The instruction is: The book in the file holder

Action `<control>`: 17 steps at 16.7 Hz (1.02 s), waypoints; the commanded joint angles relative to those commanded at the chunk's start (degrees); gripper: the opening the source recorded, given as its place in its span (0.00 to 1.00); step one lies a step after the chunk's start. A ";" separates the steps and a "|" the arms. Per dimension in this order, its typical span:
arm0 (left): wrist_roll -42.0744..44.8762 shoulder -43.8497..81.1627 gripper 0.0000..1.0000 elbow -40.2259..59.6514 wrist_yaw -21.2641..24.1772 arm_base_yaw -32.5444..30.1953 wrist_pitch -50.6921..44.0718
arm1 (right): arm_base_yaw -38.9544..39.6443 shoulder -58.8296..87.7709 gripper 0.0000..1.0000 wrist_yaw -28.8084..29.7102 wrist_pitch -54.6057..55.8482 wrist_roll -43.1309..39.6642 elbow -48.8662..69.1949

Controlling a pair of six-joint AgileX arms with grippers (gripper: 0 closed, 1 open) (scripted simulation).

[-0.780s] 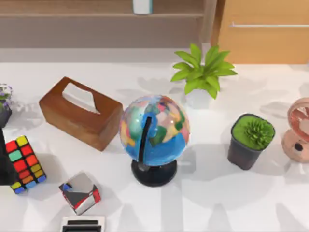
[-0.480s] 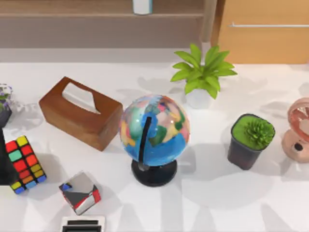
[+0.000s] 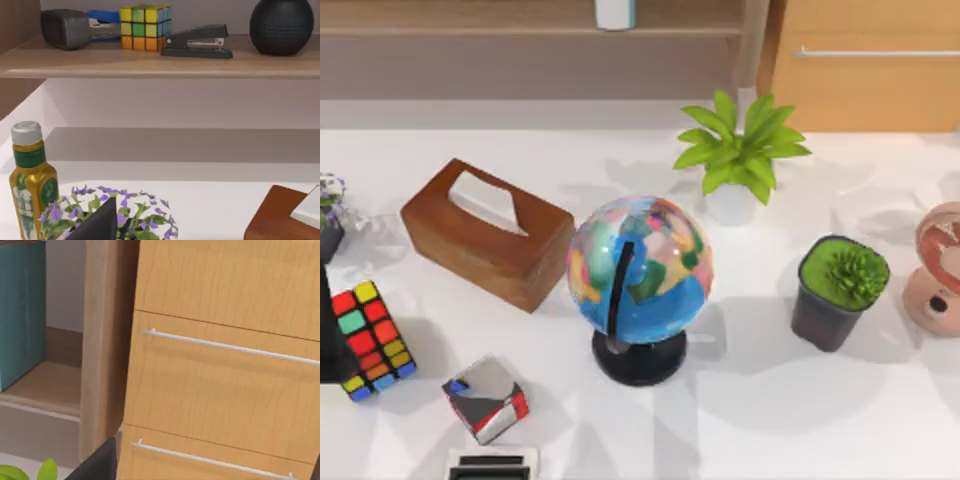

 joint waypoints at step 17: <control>0.00 0.00 1.00 0.00 0.00 0.00 0.00 | 22.93 95.64 1.00 34.24 24.84 5.25 71.17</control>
